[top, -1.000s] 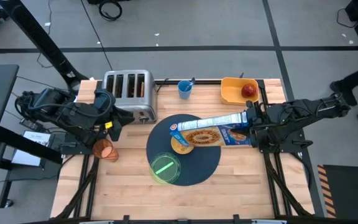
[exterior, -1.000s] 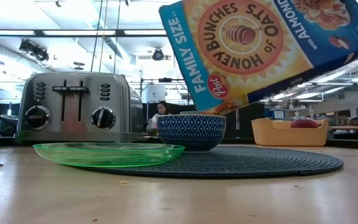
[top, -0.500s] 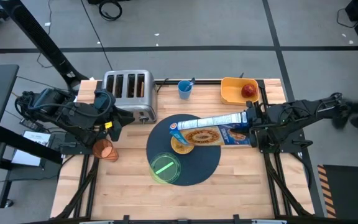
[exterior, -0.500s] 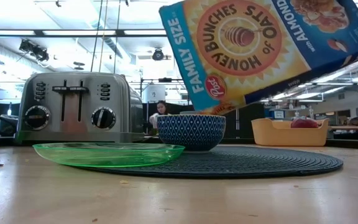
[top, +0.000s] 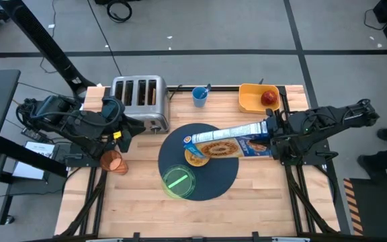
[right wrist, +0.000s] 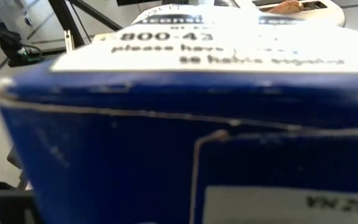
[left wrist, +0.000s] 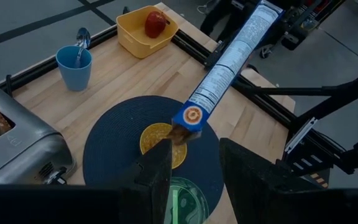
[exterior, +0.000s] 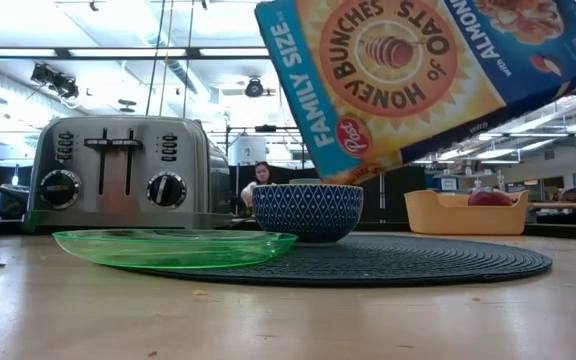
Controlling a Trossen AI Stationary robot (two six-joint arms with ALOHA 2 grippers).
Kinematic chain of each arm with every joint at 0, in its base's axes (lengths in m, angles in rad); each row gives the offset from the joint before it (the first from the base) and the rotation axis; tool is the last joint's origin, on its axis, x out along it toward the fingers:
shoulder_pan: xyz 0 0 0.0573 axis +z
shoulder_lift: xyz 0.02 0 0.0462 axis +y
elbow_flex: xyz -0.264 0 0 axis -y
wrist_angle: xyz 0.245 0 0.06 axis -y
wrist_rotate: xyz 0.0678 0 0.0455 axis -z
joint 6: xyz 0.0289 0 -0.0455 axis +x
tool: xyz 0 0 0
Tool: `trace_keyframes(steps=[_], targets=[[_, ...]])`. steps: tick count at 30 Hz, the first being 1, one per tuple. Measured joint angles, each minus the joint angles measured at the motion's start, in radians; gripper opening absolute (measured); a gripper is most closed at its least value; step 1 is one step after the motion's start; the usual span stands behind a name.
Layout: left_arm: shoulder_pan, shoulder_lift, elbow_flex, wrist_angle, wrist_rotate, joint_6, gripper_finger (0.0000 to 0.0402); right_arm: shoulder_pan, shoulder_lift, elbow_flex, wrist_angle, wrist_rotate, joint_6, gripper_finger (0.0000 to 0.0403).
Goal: Arrange a breakfast setting
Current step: Pour the cereal from the box into the yellow bowl on the placemat
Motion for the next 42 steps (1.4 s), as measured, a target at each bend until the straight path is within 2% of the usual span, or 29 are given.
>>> trace_keyframes(steps=[42], targets=[[0.000,0.000,0.000,0.000,0.000,-0.004,0.0142,-0.002,0.069,0.011,0.071,0.003,-0.012,0.0162]])
